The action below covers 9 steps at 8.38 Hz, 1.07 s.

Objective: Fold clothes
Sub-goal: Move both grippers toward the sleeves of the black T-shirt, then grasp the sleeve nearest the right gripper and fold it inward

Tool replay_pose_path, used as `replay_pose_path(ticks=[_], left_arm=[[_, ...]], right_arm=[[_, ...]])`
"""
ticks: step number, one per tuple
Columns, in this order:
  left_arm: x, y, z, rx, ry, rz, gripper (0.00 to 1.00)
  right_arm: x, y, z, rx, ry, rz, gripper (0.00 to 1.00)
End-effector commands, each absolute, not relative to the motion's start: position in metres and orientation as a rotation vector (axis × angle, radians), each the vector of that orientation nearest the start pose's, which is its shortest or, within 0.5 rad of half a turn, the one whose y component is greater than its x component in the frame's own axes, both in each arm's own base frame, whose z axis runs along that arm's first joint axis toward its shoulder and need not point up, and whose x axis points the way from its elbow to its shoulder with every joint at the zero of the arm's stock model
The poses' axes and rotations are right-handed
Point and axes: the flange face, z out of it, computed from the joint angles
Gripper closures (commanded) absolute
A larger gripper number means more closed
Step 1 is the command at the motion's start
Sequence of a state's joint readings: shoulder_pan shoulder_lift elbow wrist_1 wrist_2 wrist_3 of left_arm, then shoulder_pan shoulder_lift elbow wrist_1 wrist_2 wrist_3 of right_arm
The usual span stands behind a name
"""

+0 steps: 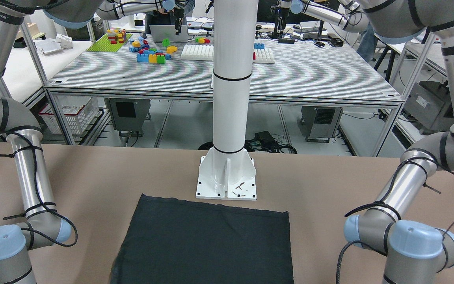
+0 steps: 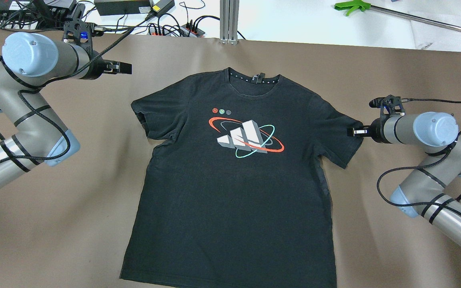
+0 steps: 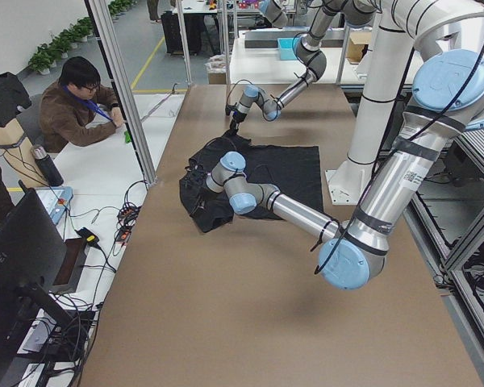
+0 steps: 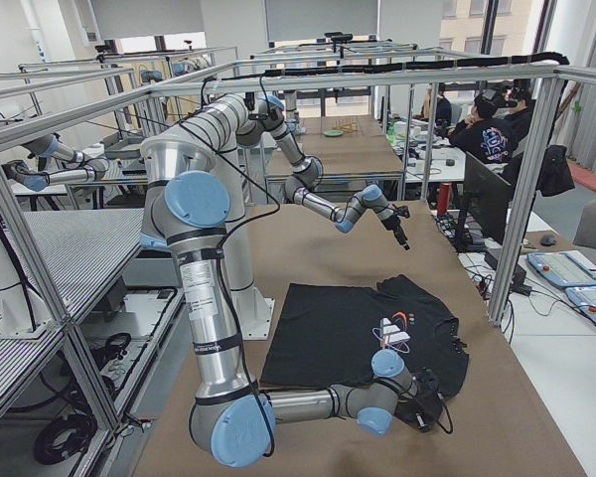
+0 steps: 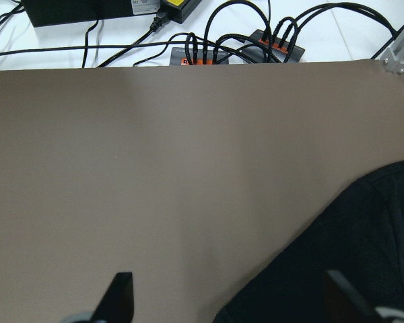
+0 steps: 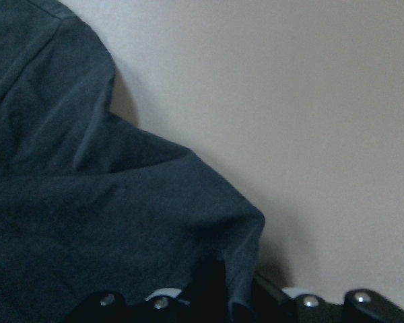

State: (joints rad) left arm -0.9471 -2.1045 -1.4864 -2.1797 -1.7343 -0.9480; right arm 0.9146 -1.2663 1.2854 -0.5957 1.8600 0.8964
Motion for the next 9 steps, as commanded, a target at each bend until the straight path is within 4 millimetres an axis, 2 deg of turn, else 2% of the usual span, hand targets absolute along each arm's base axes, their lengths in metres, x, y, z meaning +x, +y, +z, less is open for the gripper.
replay_pose_path(ticks=[1,2,3,4,6,8,9], left_arm=[[0.316,-0.641,0.317,0.646,0.854,-0.207,0.00],[0.316,-0.641,0.317,0.646,0.854,-0.207,0.00],[0.316,-0.641,0.318,0.645,0.853,-0.208,0.00],[0.316,-0.643,0.323,0.638,0.845,-0.209,0.00],[0.321,-0.647,0.335,0.619,0.832,-0.214,0.00],[0.325,-0.652,0.333,0.616,0.830,-0.215,0.00],[0.328,-0.656,0.333,0.613,0.826,-0.217,0.00]], right_arm=[[-0.293,-0.583,0.456,0.469,-0.933,0.066,1.00],[-0.296,-0.585,0.409,0.462,-0.930,0.069,1.00],[-0.310,-0.592,0.375,0.450,-0.932,0.069,1.00],[-0.322,-0.596,0.355,0.433,-0.958,0.109,1.00],[-0.363,-0.605,0.327,0.404,-0.979,0.118,1.00],[-0.408,-0.632,0.300,0.477,-0.917,0.202,1.00],[-0.431,-0.644,0.297,0.513,-0.869,0.224,1.00]])
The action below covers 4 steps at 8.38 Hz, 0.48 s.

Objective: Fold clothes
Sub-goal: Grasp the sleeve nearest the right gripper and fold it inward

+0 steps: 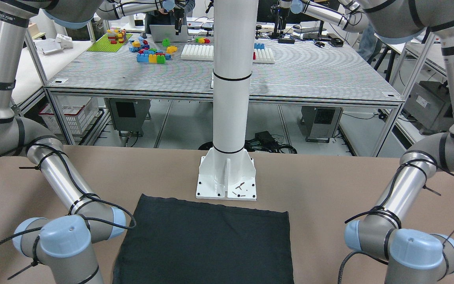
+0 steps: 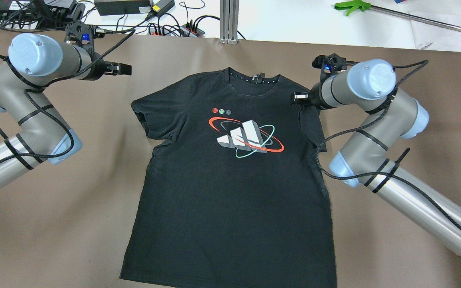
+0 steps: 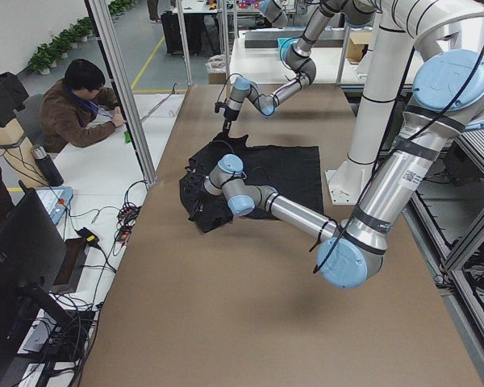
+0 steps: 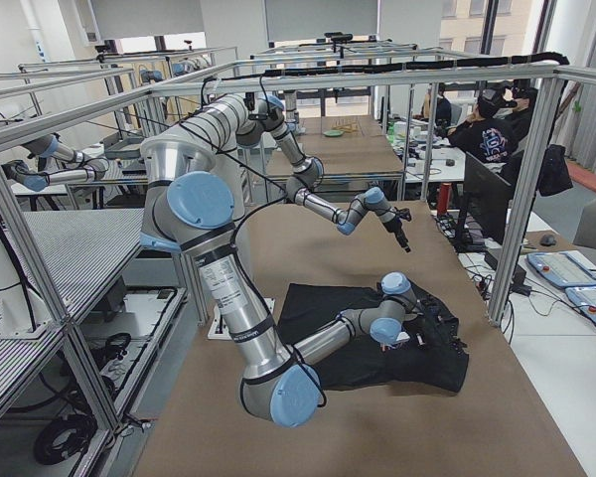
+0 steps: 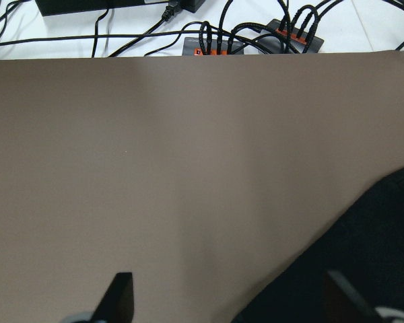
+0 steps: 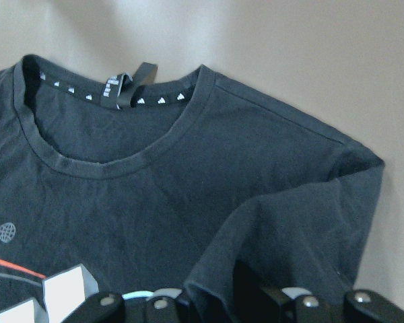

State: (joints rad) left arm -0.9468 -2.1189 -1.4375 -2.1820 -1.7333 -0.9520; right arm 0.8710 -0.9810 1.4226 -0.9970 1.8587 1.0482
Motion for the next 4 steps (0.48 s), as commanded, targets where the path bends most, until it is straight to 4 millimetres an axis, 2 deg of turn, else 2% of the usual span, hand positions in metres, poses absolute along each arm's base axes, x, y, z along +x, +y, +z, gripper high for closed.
replay_pose_path(ticks=[1,3,4], left_arm=[[0.3299,-0.6586,0.3318,0.612,0.825,-0.217,0.00],[0.3299,-0.6586,0.3299,0.618,0.830,-0.216,0.00],[0.3301,-0.6592,0.3277,0.621,0.831,-0.216,0.00]], right_arm=[[-0.4433,-0.6517,0.2923,0.513,-0.860,0.224,1.00],[-0.4460,-0.6512,0.2905,0.522,-0.856,0.227,1.00],[-0.4477,-0.6501,0.2903,0.525,-0.856,0.225,0.96]])
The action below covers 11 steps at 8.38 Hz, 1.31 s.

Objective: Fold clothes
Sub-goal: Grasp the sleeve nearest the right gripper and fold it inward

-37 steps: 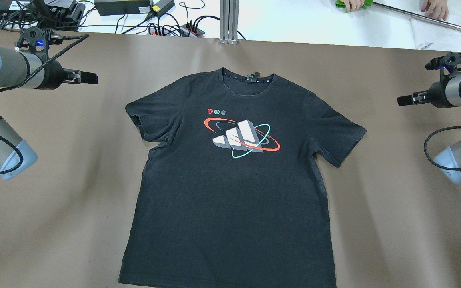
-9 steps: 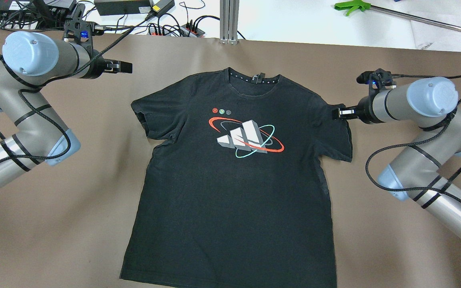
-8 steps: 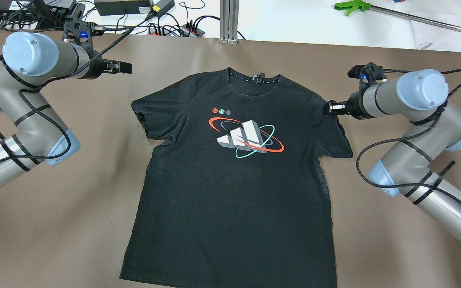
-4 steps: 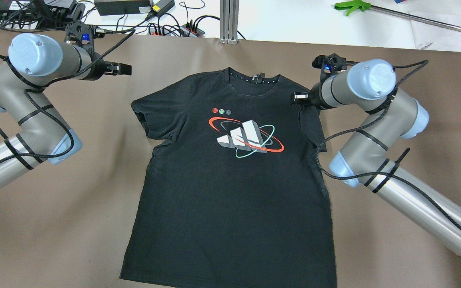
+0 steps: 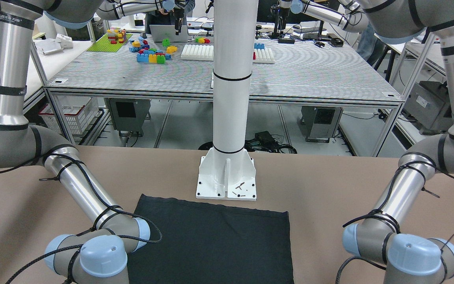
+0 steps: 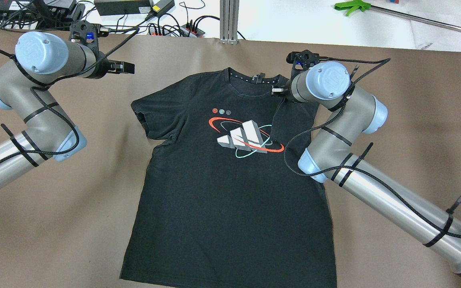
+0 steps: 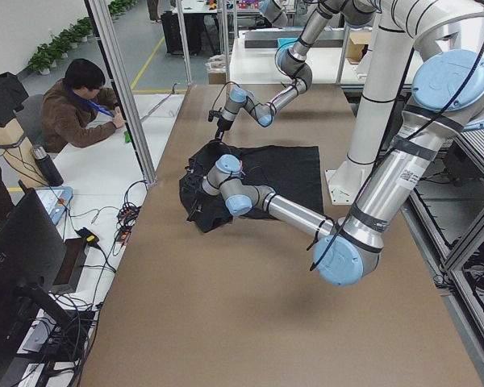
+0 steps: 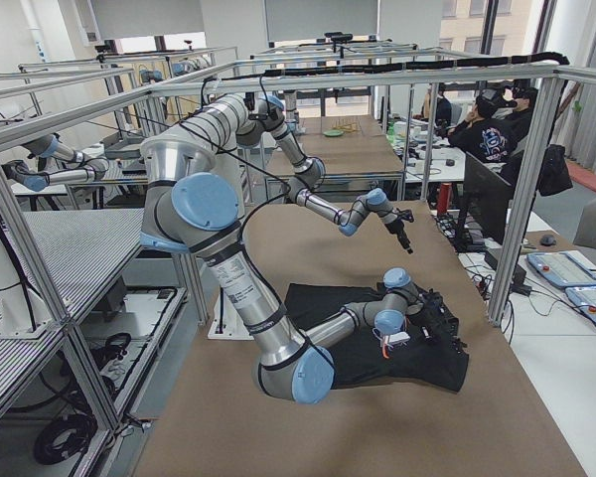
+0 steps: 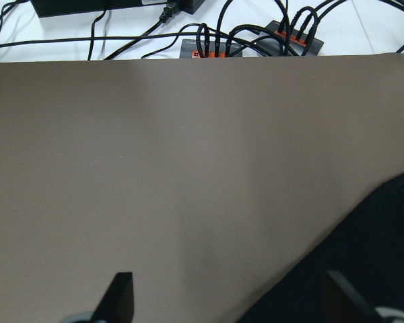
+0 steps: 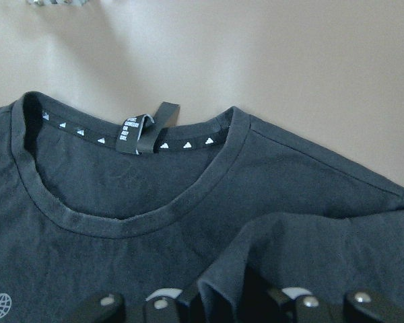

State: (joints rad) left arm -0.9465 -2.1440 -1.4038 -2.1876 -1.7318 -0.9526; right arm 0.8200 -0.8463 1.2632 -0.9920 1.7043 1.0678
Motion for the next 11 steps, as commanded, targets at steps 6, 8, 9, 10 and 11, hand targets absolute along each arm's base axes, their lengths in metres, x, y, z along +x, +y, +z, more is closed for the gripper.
replay_pose_path(ticks=[6,8,9,10,11], left_arm=[[0.331,-0.662,0.317,0.650,0.857,-0.209,0.00],[0.348,-0.642,0.335,0.675,0.897,-0.153,0.00],[0.367,-0.628,0.338,0.664,0.926,-0.132,0.00],[0.387,-0.615,0.344,0.649,0.926,-0.115,0.00],[0.401,-0.609,0.355,0.625,0.913,-0.102,0.00]], right_arm=[[-0.440,-0.642,0.264,0.546,-0.921,0.223,0.06],[-0.433,-0.636,0.254,0.541,-0.952,0.221,0.06],[-0.432,-0.634,0.252,0.544,-0.956,0.220,0.06],[-0.429,-0.631,0.255,0.544,-0.956,0.220,0.06],[-0.423,-0.626,0.261,0.547,-0.956,0.222,0.06]])
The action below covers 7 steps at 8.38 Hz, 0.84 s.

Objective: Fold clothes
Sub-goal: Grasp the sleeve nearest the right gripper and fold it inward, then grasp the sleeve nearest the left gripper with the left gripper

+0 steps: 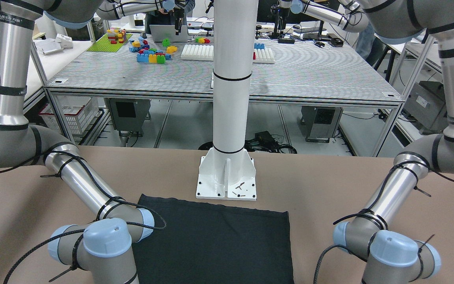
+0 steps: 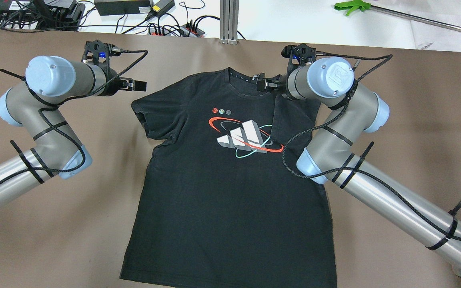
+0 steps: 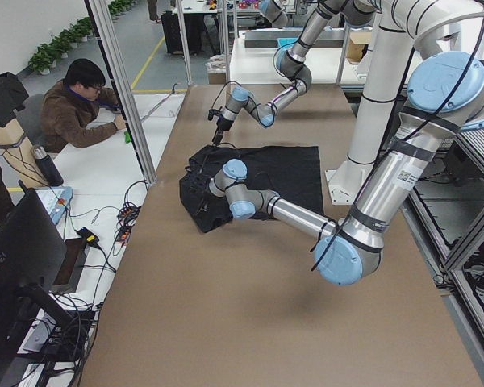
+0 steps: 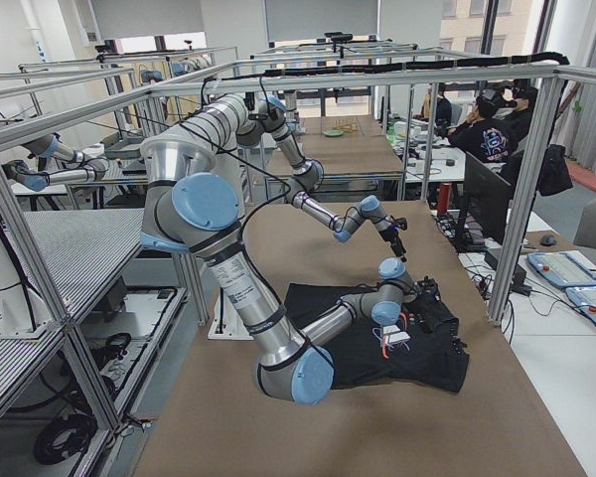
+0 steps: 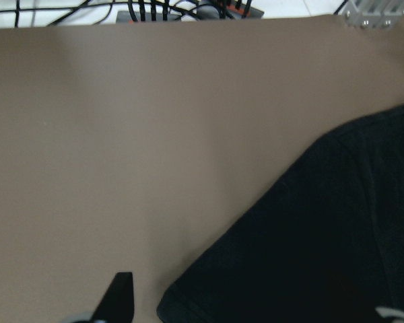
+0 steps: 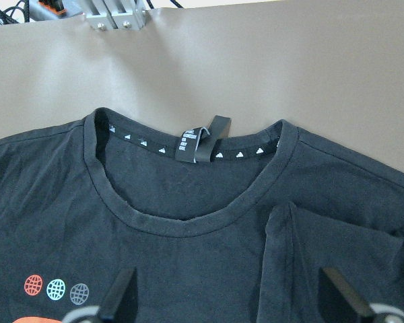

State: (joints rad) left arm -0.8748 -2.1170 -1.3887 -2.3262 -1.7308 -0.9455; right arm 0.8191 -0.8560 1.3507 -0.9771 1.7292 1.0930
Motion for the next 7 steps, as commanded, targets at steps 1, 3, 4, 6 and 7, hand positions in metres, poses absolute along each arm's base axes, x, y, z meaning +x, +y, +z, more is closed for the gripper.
replay_pose_path(ticks=[1,3,4,6,7], left_arm=[[0.406,-0.613,0.375,0.610,0.880,-0.105,0.00],[0.413,-0.621,0.394,0.606,0.849,-0.113,0.00],[0.414,-0.621,0.393,0.608,0.853,-0.112,0.00],[0.433,-0.613,0.381,0.592,0.881,-0.119,0.00],[0.439,-0.611,0.388,0.579,0.875,-0.116,0.00]], right_arm=[[-0.420,-0.622,0.265,0.546,-0.956,0.221,0.06],[-0.420,-0.621,0.265,0.547,-0.959,0.222,0.06],[-0.419,-0.620,0.265,0.548,-0.960,0.221,0.06],[-0.419,-0.619,0.268,0.547,-0.959,0.219,0.06],[-0.419,-0.619,0.268,0.548,-0.960,0.219,0.06]])
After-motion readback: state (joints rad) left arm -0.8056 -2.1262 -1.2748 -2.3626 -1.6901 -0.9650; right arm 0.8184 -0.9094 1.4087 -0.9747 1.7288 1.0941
